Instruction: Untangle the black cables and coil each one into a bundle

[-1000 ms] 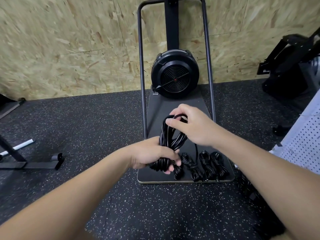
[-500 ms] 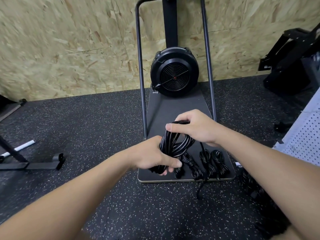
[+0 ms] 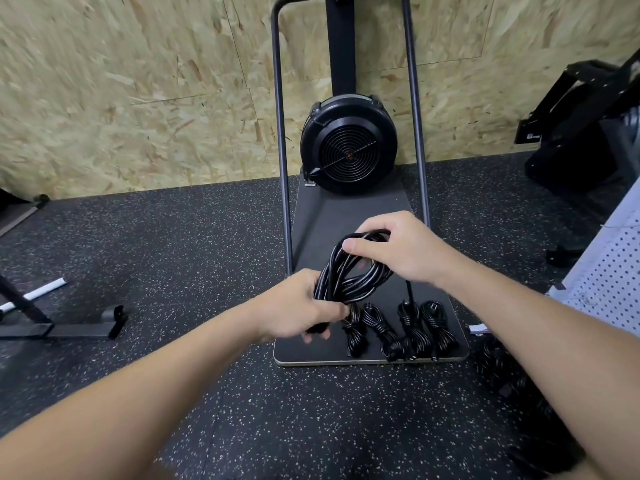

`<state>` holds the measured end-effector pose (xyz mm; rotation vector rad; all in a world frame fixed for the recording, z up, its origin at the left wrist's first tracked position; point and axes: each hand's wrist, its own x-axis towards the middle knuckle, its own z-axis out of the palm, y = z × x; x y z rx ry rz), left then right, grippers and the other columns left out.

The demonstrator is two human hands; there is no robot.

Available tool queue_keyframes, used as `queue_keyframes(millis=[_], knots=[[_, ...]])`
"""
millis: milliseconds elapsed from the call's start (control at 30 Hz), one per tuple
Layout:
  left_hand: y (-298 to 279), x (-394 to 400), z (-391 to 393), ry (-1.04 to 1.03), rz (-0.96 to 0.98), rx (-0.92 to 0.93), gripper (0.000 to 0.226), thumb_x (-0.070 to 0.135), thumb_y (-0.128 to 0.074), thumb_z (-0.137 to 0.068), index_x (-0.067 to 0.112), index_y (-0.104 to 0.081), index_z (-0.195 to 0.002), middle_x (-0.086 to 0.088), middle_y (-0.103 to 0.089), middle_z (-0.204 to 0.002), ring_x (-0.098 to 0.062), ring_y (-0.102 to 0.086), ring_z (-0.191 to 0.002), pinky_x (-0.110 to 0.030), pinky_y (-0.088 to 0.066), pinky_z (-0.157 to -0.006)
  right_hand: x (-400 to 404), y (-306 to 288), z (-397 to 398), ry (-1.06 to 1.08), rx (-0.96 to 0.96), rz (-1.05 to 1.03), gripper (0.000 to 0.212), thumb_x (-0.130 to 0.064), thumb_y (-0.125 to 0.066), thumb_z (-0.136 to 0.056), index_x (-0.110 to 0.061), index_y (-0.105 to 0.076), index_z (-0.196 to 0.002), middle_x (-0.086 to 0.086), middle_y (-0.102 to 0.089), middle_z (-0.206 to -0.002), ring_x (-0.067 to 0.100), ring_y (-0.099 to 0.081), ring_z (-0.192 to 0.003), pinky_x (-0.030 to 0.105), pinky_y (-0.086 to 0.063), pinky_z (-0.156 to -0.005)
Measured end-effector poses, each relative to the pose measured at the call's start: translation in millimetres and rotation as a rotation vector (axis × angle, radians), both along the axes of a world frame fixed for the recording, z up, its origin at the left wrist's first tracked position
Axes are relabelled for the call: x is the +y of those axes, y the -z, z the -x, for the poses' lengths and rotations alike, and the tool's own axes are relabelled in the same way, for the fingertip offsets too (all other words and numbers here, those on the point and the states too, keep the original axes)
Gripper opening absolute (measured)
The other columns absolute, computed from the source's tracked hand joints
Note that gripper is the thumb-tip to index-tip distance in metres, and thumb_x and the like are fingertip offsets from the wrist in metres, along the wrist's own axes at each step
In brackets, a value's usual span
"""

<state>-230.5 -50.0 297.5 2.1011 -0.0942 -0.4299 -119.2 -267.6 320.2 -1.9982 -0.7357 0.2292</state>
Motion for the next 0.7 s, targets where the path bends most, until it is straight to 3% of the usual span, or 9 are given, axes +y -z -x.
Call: queue_keyframes(millis=[67,100,167,267,333,400,467,567,700], knots=[[0,7,-2,-0.029,-0.046,0.002,0.012,0.014,-0.067,-0.105,0.01,-0.062,-0.094,-0.004,-0.06,-0.075,-0.017,-0.069,-0.063,-0.03,-0.049,-0.05,-9,-8,-2,-0.004,0.084,0.149,0.044,-0.069,-0.077,-0.091,-0.031,-0.075,-0.112,-0.008,-0.081,-0.107,0.028,-0.078,-0.068,0.05,-0.065,-0.076],[0,14,-2,-0.058,-0.072,0.014,0.014,0.014,-0.067,-0.104,0.011,-0.061,-0.092,-0.006,-0.06,-0.073,-0.016,-0.066,-0.059,-0.03,-0.047,-0.05,-13,-12,-2,-0.004,0.089,0.262,0.05,-0.072,-0.077,-0.089,-0.03,-0.071,-0.117,-0.009,-0.081,-0.105,0.022,-0.078,-0.064,0.044,-0.064,-0.07],[2,31,-5,-0.095,-0.128,0.041,0.019,0.018,-0.071,-0.102,0.014,-0.06,-0.087,-0.01,-0.065,-0.069,-0.019,-0.06,-0.054,-0.032,-0.045,-0.051,-21,-20,-5,-0.025,-0.003,0.428,0.047,-0.07,-0.076,-0.091,-0.026,-0.073,-0.106,-0.005,-0.081,-0.084,0.012,-0.069,-0.055,0.033,-0.054,-0.063],[9,45,-7,-0.071,-0.27,0.094,0.016,0.019,-0.072,-0.099,0.016,-0.064,-0.085,-0.012,-0.07,-0.067,-0.023,-0.052,-0.048,-0.03,-0.042,-0.047,-22,-28,-4,-0.176,-0.022,0.256,0.028,-0.045,-0.076,-0.102,-0.022,-0.081,-0.087,0.002,-0.076,-0.075,0.013,-0.052,-0.055,0.03,-0.043,-0.06],[15,40,-6,-0.031,-0.376,0.113,0.014,0.014,-0.067,-0.096,0.012,-0.066,-0.082,-0.009,-0.072,-0.065,-0.022,-0.054,-0.044,-0.028,-0.042,-0.045,-12,-33,4,-0.306,0.001,0.166,0.014,-0.031,-0.076,-0.103,-0.024,-0.084,-0.094,0.003,-0.078,-0.084,0.016,-0.06,-0.068,0.036,-0.048,-0.068],[21,27,-4,0.049,-0.538,0.099,0.013,0.014,-0.063,-0.09,0.007,-0.067,-0.08,-0.004,-0.075,-0.065,-0.018,-0.062,-0.047,-0.024,-0.043,-0.045,-1,-32,7,-0.402,0.019,0.098,0.009,-0.016,-0.076,-0.103,-0.019,-0.085,-0.105,-0.002,-0.082,-0.099,0.013,-0.075,-0.092,0.027,-0.056,-0.087],[23,11,1,0.15,-0.754,0.02,0.016,0.018,-0.064,-0.089,0.007,-0.061,-0.078,-0.002,-0.068,-0.061,-0.015,-0.061,-0.049,-0.023,-0.038,-0.042,6,-26,3,-0.389,0.006,0.029,0.013,-0.007,-0.076,-0.101,-0.013,-0.084,-0.109,0.0,-0.083,-0.106,0.018,-0.077,-0.103,0.021,-0.056,-0.093],[15,-10,11,0.263,-0.948,-0.198,0.026,0.027,-0.066,-0.094,0.015,-0.048,-0.079,-0.002,-0.06,-0.07,-0.033,-0.061,-0.066,-0.032,-0.042,-0.056,9,-9,-11,-0.279,0.023,-0.043,0.009,-0.005,-0.08,-0.098,-0.01,-0.085,-0.104,0.01,-0.083,-0.093,0.025,-0.077,-0.09,0.029,-0.057,-0.089],[-12,-15,18,0.325,-0.9,-0.448,0.013,0.033,-0.064,-0.095,0.029,-0.052,-0.093,-0.003,-0.074,-0.095,-0.035,-0.07,-0.087,-0.038,-0.052,-0.072,-4,15,-21,-0.187,0.176,-0.038,0.007,-0.013,-0.083,-0.097,-0.009,-0.087,-0.102,0.012,-0.082,-0.087,0.013,-0.068,-0.077,0.025,-0.05,-0.069]])
